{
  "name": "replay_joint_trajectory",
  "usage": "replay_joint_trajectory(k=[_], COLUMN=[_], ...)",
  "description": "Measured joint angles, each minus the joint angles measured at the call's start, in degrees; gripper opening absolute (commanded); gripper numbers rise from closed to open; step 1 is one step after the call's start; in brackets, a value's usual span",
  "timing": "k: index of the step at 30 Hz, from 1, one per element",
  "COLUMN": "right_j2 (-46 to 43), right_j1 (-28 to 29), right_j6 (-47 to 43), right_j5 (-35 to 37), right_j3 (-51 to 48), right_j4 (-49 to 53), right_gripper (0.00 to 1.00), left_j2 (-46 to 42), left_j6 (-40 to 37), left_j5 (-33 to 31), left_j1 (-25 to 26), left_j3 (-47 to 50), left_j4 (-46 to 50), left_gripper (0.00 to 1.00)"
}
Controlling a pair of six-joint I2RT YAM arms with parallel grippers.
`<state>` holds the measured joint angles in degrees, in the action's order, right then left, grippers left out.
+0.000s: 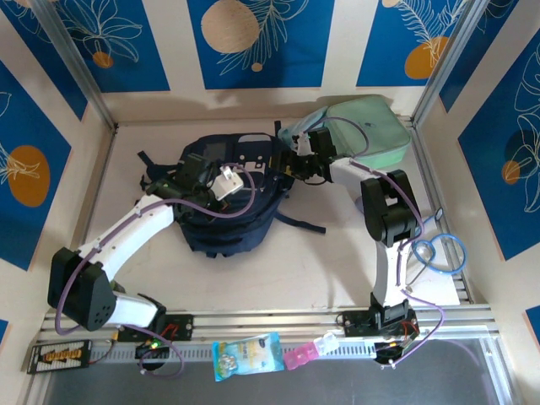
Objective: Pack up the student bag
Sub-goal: Rotate the student bag at the top-center of the table.
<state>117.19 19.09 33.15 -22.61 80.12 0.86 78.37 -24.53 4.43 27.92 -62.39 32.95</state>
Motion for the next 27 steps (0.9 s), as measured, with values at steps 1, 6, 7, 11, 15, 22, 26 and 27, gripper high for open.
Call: replay_joint_trajectory(k=[1,6,7,11,15,22,26,27], right_j2=[0.0,-1.1,-1.4,-3.2,-4.8,-4.9,-4.9,-4.9], right_j1=[0.0,-0.1,-0.1,-0.3,-0.3,-0.3,0.2,0.3], right_j6=[-0.6,-4.0,-4.7,-6.7,-8.4,-10.0,-11.1,-11.5], right_j5=[-0.9,-4.5,-5.1,-6.7,-8.2,-7.2,-4.9,-4.5], right_j3=[-0.2,-3.5,-4.1,-5.3,-6.0,-6.0,-5.9,-5.7], right_j4=[0.0,0.1,0.2,1.7,2.8,5.5,7.1,7.7], right_gripper=[0.61,0.57,0.56,0.47,0.37,0.42,0.38,0.35], left_j2=[0.0,0.0,0.0,0.0,0.0,0.0,0.1,0.1], left_j6=[0.1,0.1,0.1,0.1,0.1,0.1,0.1,0.1], left_j5=[0.0,0.0,0.0,-0.2,-0.3,-0.5,-0.5,-0.5], left_j1=[0.0,0.0,0.0,0.0,0.0,0.0,0.0,0.0], left_j3=[0.2,0.4,0.4,0.4,0.4,0.4,0.4,0.4], left_j4=[-0.1,-0.4,-0.4,-0.3,-0.4,-0.4,-0.3,-0.3], left_gripper=[0.00,0.00,0.00,0.00,0.00,0.00,0.00,0.00])
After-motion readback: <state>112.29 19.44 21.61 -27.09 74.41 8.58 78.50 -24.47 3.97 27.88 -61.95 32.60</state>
